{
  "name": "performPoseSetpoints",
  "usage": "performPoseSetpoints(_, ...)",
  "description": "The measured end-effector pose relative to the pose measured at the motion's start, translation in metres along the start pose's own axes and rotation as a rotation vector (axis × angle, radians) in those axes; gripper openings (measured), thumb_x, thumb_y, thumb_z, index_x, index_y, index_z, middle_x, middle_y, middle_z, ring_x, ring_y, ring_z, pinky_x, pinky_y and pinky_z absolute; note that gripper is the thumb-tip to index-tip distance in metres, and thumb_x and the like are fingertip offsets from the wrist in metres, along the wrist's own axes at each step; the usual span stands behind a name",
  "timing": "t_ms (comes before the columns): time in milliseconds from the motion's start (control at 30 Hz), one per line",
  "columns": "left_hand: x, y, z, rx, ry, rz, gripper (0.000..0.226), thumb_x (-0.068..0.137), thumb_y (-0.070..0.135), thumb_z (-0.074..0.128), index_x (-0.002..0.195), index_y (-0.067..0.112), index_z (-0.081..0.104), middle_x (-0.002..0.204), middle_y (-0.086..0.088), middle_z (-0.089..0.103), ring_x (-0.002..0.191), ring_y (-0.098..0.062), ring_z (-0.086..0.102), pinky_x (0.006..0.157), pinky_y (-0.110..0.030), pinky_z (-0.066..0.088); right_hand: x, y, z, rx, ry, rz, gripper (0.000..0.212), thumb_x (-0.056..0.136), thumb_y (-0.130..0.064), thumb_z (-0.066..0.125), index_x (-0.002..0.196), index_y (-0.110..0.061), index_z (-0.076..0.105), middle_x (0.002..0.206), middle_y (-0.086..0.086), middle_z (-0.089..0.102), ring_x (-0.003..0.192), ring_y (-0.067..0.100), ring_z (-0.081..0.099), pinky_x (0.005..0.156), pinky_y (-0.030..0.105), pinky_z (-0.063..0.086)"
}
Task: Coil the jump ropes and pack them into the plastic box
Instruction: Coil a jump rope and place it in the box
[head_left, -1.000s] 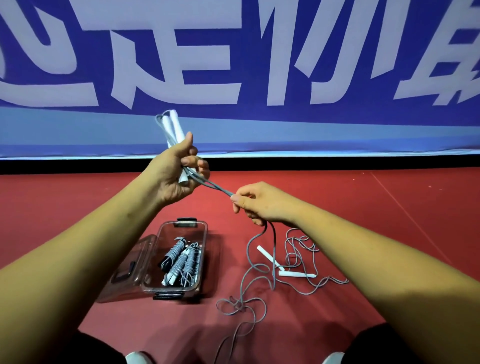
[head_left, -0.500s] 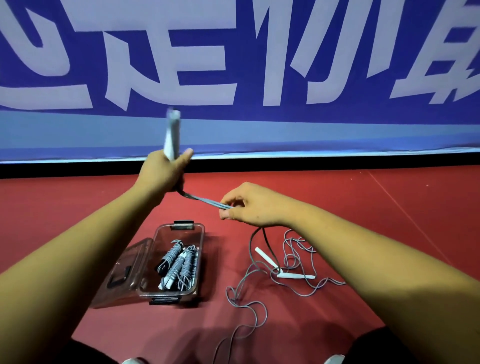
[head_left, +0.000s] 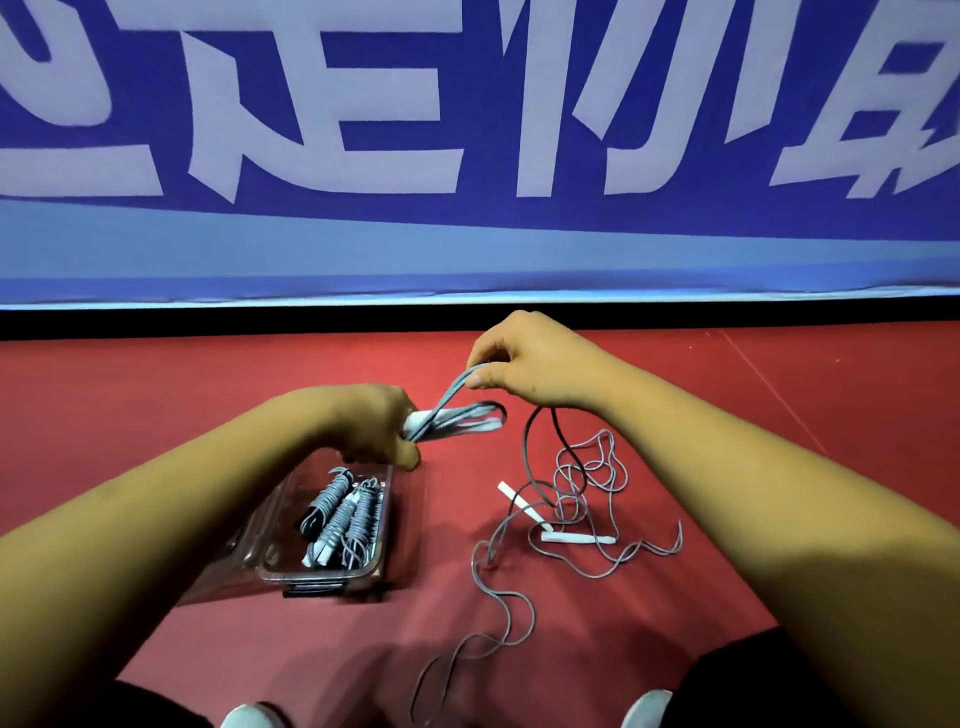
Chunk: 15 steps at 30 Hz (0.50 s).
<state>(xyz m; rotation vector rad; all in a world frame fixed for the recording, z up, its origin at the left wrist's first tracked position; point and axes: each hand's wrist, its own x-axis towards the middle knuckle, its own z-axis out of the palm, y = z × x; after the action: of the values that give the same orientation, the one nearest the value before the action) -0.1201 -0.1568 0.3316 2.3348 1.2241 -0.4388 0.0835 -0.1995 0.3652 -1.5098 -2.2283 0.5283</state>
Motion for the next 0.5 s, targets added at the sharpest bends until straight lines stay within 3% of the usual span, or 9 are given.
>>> performPoseSetpoints(67, -0.002, 0.009, 0.002, 0.097, 0.043, 0.073, 0.029, 0.082, 0.015, 0.065, 0.063, 0.018, 0.044, 0.058, 0.001, 0.046, 0.058, -0.022, 0.044, 0.056, -0.029, 0.04, 0.0, 0.003, -0.001, 0.069, -0.003, 0.025, 0.008, 0.084, -0.017, 0.072, 0.085, -0.009, 0.075, 0.057, -0.008, 0.06, 0.049, -0.001, 0.053, 0.053, 0.013, 0.039)
performPoseSetpoints(133, -0.005, 0.013, 0.003, 0.075, 0.07, 0.156, 0.031, 0.083, 0.016, 0.065, 0.061, 0.02, 0.042, 0.058, 0.003, 0.045, 0.058, -0.019, 0.042, 0.055, -0.026, 0.036, 0.0, 0.006, -0.003, 0.166, -0.008, 0.06, 0.007, 0.084, -0.016, 0.073, 0.083, -0.008, 0.074, 0.054, -0.001, 0.058, 0.044, 0.006, 0.048, 0.049, 0.016, 0.039)
performPoseSetpoints(200, -0.009, 0.012, 0.002, -0.046, 0.048, 0.237, 0.033, 0.086, 0.019, 0.065, 0.061, 0.02, 0.044, 0.059, 0.003, 0.05, 0.053, -0.013, 0.045, 0.053, -0.023, 0.037, 0.0, 0.008, -0.005, 0.276, -0.002, 0.097, 0.008, 0.083, -0.016, 0.074, 0.083, -0.007, 0.073, 0.057, 0.007, 0.061, 0.046, 0.016, 0.048, 0.047, 0.023, 0.039)
performPoseSetpoints(300, -0.019, 0.013, -0.001, -0.345, 0.001, 0.296, 0.032, 0.095, 0.011, 0.063, 0.065, 0.015, 0.052, 0.052, 0.006, 0.06, 0.044, -0.006, 0.049, 0.049, -0.021, 0.042, 0.001, 0.012, -0.005, 0.399, 0.054, 0.144, 0.008, 0.083, -0.011, 0.075, 0.084, -0.003, 0.072, 0.066, 0.018, 0.064, 0.049, 0.018, 0.05, 0.05, 0.024, 0.041)
performPoseSetpoints(367, -0.025, 0.018, -0.008, -0.45, 0.138, 0.337, 0.024, 0.094, 0.012, 0.064, 0.073, 0.012, 0.053, 0.05, 0.005, 0.056, 0.043, -0.008, 0.045, 0.046, -0.019, 0.038, 0.001, 0.019, 0.0, 0.519, 0.094, 0.197, 0.006, 0.087, -0.003, 0.067, 0.084, -0.005, 0.071, 0.066, 0.023, 0.061, 0.054, 0.021, 0.049, 0.052, 0.027, 0.04)
performPoseSetpoints(500, -0.021, 0.012, -0.022, -0.657, 0.397, 0.302, 0.025, 0.089, 0.015, 0.071, 0.072, 0.017, 0.052, 0.053, -0.001, 0.047, 0.048, -0.017, 0.036, 0.047, -0.024, 0.03, 0.002, 0.02, 0.025, 0.713, 0.026, 0.281, 0.021, 0.097, -0.008, 0.051, 0.086, -0.01, 0.068, 0.055, 0.003, 0.041, 0.048, 0.018, 0.042, 0.051, 0.024, 0.037)
